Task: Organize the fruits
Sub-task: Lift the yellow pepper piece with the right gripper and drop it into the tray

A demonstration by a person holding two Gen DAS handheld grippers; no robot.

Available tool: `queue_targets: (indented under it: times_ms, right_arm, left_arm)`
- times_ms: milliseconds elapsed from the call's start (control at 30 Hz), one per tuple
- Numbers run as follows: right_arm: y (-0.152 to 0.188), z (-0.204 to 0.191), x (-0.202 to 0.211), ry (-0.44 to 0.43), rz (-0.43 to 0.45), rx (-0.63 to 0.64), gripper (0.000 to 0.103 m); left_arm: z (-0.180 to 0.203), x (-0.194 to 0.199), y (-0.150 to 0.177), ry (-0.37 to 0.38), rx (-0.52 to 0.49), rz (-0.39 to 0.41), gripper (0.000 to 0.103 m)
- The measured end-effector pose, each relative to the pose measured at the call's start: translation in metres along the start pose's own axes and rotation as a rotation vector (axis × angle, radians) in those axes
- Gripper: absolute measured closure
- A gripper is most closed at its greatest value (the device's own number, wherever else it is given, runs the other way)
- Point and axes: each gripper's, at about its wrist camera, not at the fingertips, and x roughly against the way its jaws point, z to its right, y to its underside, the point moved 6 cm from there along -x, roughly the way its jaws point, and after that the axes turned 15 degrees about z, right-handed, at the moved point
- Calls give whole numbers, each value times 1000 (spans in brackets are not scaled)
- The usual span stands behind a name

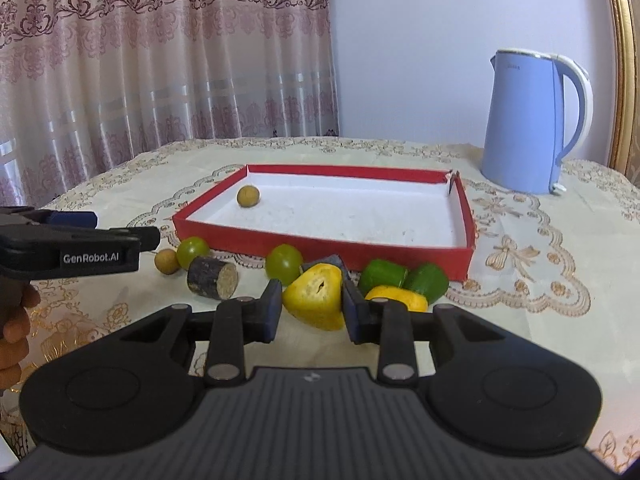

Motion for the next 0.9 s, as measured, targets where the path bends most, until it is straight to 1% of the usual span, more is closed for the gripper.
queue_targets:
  times_ms: [200, 367, 467, 667, 733, 767, 800, 833, 867, 900]
  right_arm:
    - [-21, 7, -7, 6, 34, 21, 73]
    - [-46, 23, -33, 13, 51, 34, 73]
    - [-59, 35, -58, 22, 43, 33, 73]
    - [-74, 66, -122, 112, 14, 31, 73]
    - [-70, 82, -146, 134, -35, -11, 72]
    - [-66, 89, -152, 144, -61, -50, 66]
    - [-62, 94, -153, 155, -68, -91, 57]
    - [-60, 96, -148, 150, -58, -111, 52]
    - [-58, 95, -140, 148, -41, -115, 38]
    - [-55, 93, -131, 158, -26, -110, 19]
  left_arm:
    - [3, 3, -1, 14, -9, 3, 26]
    - [4, 6, -1, 18, -21, 6, 26]
    - [2, 6, -1, 15, -23, 6, 26]
    - [-4, 6, 2, -3, -27, -3, 26]
    - [-6, 5, 3, -7, -24, -10, 26]
    - [-7, 6, 3, -7, -23, -13, 26]
    - [-8, 6, 3, -6, -22, -12, 26]
    - [-9, 7, 2, -7, -22, -8, 26]
    - [-11, 8, 2, -12, -22, -4, 25]
    - [-12, 8, 2, -18, -18, -2, 25]
